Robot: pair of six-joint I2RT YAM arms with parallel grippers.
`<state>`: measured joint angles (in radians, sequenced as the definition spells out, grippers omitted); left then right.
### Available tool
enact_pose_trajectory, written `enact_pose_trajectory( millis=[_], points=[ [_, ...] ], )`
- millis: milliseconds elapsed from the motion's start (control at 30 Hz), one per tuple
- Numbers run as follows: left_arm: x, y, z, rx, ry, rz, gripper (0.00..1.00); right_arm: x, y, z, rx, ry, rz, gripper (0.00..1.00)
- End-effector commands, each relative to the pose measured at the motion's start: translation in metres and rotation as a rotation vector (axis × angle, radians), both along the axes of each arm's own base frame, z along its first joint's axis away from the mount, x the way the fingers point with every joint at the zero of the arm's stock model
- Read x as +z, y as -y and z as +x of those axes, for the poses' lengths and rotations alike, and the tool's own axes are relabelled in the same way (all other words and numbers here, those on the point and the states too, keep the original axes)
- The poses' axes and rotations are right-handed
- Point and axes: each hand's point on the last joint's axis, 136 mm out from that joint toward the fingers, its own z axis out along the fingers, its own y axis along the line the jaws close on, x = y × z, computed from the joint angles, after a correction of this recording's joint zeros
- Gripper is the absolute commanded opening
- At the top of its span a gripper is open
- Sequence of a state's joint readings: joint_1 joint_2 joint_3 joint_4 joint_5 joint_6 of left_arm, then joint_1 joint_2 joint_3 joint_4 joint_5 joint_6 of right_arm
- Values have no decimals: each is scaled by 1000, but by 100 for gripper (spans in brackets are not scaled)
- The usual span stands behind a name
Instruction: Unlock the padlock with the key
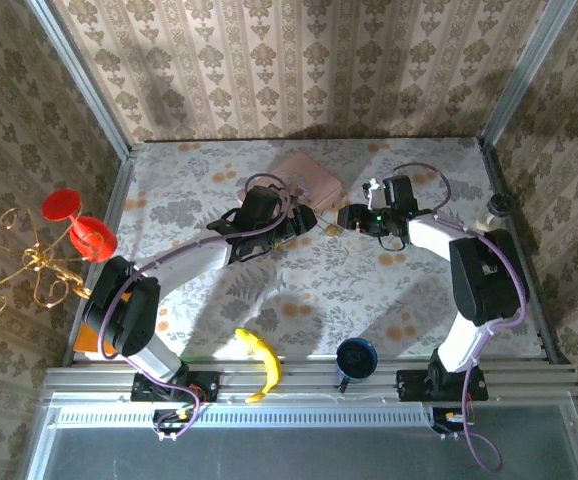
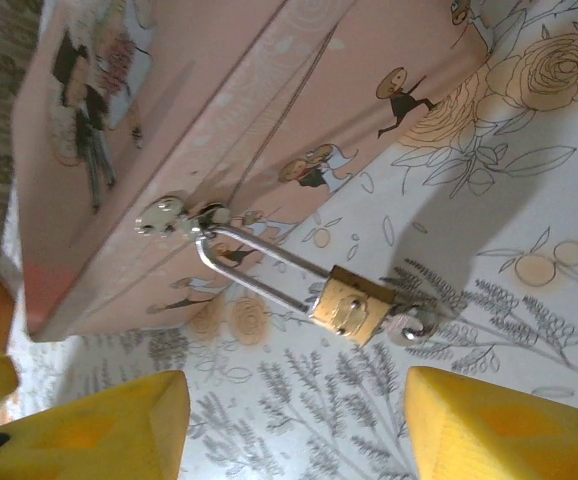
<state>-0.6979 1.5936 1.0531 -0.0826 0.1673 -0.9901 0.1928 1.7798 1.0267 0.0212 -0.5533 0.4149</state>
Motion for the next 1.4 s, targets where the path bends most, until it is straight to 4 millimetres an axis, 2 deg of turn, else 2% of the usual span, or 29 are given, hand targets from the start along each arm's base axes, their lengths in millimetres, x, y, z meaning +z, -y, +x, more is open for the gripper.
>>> enact_pose_trajectory(
  millis=[0, 133, 367, 533, 700, 1067, 1233, 1367],
  points=[
    [4, -7, -4, 0, 18, 9, 100, -19, -9, 2, 84, -26, -46, 58],
    [4, -10, -4, 7, 20, 9, 100, -27, -17, 14, 113, -37, -24, 57],
    [2, -13, -4, 15, 17, 7, 100, -33, -33, 24, 173, -53, 50, 57],
    [1, -11, -4, 13, 11, -5, 100, -46, -36, 31, 189, -76, 50, 57],
    [1, -11, -3, 16, 9, -10, 100, -44, -44, 33, 211, -85, 108, 54],
    [0, -14, 0, 26, 9, -11, 100, -26, -52, -1, 223, -93, 191, 41],
    [-1, -16, 2, 31, 9, -17, 100, -18, -59, -17, 236, -88, 201, 29],
    [-1, -17, 2, 35, 9, -20, 100, -15, -64, -21, 235, -75, 179, 29]
  ],
)
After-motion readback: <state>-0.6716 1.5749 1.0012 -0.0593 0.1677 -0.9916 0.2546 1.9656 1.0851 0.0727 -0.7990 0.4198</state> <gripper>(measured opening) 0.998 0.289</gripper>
